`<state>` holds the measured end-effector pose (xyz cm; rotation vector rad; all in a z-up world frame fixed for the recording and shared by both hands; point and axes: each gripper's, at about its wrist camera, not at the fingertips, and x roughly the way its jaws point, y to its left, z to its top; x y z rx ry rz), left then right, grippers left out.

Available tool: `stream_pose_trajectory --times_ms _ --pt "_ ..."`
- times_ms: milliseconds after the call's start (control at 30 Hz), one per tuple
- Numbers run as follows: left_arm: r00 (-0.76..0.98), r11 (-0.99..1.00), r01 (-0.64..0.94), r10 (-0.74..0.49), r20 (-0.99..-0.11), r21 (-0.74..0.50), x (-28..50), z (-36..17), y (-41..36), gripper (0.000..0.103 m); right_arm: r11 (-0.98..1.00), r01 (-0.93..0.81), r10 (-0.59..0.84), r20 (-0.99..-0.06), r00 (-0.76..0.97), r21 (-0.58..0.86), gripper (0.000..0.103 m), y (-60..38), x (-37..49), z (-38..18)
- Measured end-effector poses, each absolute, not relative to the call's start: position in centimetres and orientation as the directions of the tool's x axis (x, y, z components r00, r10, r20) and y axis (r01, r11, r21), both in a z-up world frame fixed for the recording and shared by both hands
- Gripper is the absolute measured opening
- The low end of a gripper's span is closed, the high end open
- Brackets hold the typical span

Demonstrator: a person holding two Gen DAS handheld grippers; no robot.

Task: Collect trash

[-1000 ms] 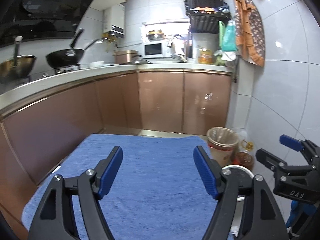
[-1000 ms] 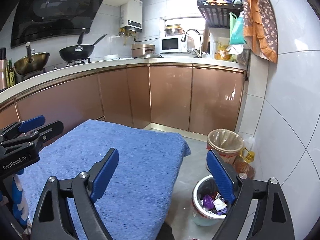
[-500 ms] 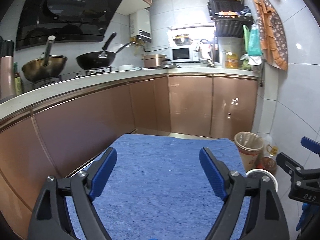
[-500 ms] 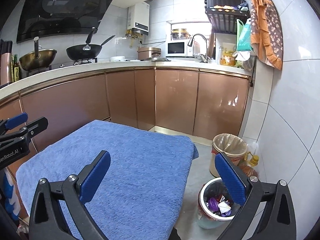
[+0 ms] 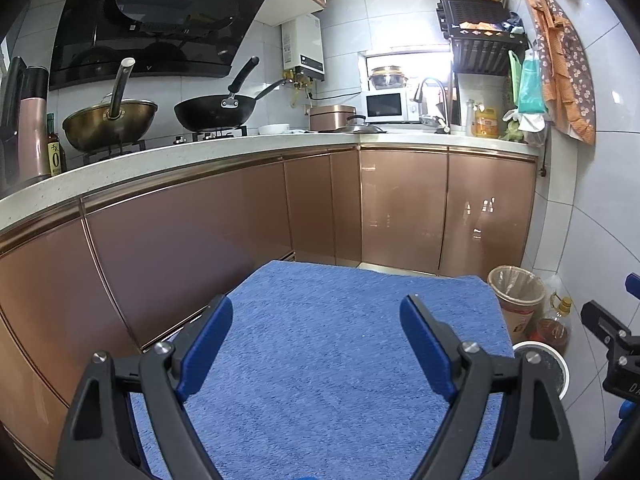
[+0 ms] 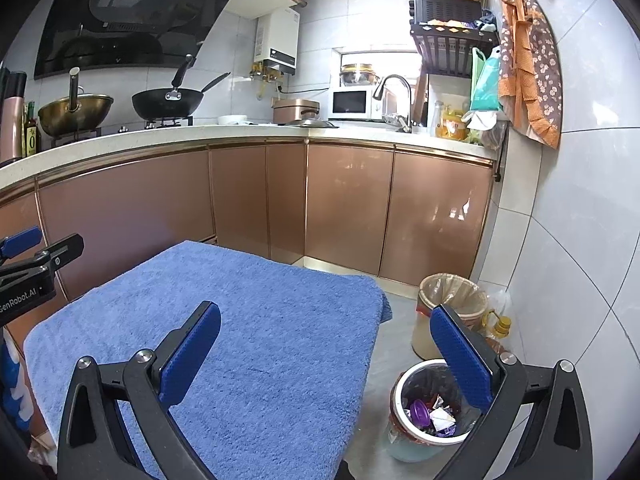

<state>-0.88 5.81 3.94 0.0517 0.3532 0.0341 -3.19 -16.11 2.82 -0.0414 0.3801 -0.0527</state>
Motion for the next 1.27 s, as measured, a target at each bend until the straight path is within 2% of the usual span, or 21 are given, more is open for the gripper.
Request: stream_pose_trajectory --times_ms 1267 --pt "0.917 0.983 0.159 -0.114 -0.382 0.088 -0.6 3.1 -1.1 0.086 0.978 0.207 -0.175 -0.389 0.905 0.041 0.103 -21.7 -4.3 1.6"
